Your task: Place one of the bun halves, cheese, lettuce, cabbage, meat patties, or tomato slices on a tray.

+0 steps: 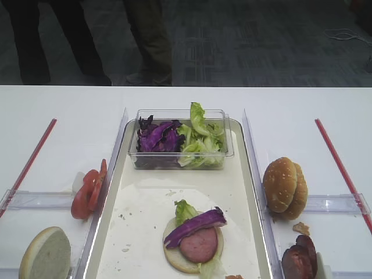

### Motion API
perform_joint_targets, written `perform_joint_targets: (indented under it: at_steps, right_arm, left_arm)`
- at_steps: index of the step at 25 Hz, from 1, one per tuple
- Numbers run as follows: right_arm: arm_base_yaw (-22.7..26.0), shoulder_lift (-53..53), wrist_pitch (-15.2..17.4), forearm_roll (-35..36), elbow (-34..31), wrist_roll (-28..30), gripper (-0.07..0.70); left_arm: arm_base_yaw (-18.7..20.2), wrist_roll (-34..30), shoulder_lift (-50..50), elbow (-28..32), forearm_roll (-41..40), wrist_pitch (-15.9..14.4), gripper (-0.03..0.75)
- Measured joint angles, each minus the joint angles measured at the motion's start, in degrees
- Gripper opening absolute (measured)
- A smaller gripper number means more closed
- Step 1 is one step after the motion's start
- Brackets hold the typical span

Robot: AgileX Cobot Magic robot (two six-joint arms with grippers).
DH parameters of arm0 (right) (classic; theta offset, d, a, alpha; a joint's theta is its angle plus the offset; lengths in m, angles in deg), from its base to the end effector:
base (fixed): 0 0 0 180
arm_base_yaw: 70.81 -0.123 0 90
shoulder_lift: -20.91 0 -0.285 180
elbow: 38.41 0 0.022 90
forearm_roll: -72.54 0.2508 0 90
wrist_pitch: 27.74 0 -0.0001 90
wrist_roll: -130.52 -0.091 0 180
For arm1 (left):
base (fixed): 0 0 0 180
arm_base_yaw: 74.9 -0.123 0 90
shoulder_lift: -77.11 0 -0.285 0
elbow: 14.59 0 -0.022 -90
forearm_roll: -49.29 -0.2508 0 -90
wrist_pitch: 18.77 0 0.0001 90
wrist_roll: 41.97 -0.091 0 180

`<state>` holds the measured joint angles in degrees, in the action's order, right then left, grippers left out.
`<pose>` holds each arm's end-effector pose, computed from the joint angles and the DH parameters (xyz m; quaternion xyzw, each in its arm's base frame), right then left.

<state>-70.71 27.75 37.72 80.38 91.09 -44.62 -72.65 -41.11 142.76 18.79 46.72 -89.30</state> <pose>-0.0077 0.0113 0.2621 -0.0412 0.8750 0.0475 0.4801 0.1501 -0.0020 0.2756 0.0176 0.9955 0.0193 0.0915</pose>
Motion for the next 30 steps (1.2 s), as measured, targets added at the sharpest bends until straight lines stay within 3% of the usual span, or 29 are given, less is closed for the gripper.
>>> perform_joint_targets:
  at_steps: [16,26,30]
  right_arm:
    - [0.0,0.0,0.0,0.0,0.0,0.0,0.434]
    - [0.0,0.0,0.0,0.0,0.0,0.0,0.434]
    - [0.0,0.0,0.0,-0.1,0.0,0.0,0.434]
  left_arm:
    - [0.0,0.0,-15.4,12.7,1.2,-0.1,0.41]
    - [0.0,0.0,-19.8,13.6,1.8,-0.2,0.41]
    - [0.0,0.0,-22.2,14.6,2.6,2.2,0.41]
